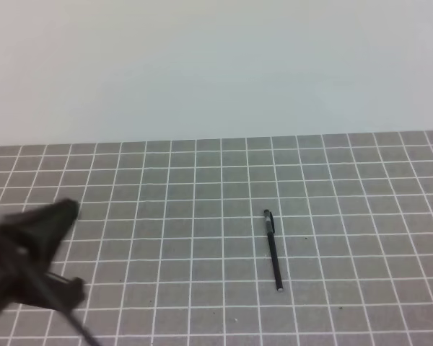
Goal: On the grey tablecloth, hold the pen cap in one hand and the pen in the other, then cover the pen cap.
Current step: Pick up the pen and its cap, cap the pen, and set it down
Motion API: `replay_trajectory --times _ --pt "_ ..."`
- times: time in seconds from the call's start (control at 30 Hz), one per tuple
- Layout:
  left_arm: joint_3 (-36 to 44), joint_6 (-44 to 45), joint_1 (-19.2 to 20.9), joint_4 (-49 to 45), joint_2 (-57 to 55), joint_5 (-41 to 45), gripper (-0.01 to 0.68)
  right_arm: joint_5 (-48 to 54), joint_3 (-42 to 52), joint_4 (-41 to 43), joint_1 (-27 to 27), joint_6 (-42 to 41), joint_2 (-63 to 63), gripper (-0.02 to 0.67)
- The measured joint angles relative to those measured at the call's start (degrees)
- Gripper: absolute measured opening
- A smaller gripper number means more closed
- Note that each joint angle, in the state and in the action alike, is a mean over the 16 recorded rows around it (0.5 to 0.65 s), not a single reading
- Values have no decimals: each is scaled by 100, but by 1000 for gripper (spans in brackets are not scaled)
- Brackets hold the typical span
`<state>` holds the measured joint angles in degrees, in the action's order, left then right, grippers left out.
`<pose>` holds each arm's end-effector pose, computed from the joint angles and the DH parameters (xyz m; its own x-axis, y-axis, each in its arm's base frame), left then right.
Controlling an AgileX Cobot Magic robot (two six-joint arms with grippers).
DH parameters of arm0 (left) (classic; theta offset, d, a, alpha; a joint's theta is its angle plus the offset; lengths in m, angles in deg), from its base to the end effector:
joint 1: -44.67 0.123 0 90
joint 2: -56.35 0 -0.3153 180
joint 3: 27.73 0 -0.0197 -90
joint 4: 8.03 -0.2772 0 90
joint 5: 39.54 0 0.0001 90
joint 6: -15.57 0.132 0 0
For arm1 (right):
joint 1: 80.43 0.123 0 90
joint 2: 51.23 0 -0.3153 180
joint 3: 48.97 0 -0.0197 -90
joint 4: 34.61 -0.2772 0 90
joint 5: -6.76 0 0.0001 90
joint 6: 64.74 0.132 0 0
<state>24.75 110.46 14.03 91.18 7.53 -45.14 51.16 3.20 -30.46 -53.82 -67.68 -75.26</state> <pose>0.1755 -0.0893 0.2976 -0.2137 0.0386 -0.9761 0.4112 0.9099 -0.0541 0.0835 0.0343 0.2696 -0.4097 -0.3202 -0.8542 -0.4529 0.8842 -0.1142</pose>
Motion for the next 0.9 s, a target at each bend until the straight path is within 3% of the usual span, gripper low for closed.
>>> replay_trajectory --times 0.2,0.4,0.73,0.9 --pt "5 -8 1155 9 950 593 -1 0 0 0 0 0 0 3" --pt "71 75 1917 32 1879 735 -1 0 0 0 0 0 0 3" --pt "334 154 2488 45 2668 574 -1 3 0 0 0 0 0 3" --pt "507 -432 2565 -429 2845 591 -1 6 0 0 0 0 -1 3"
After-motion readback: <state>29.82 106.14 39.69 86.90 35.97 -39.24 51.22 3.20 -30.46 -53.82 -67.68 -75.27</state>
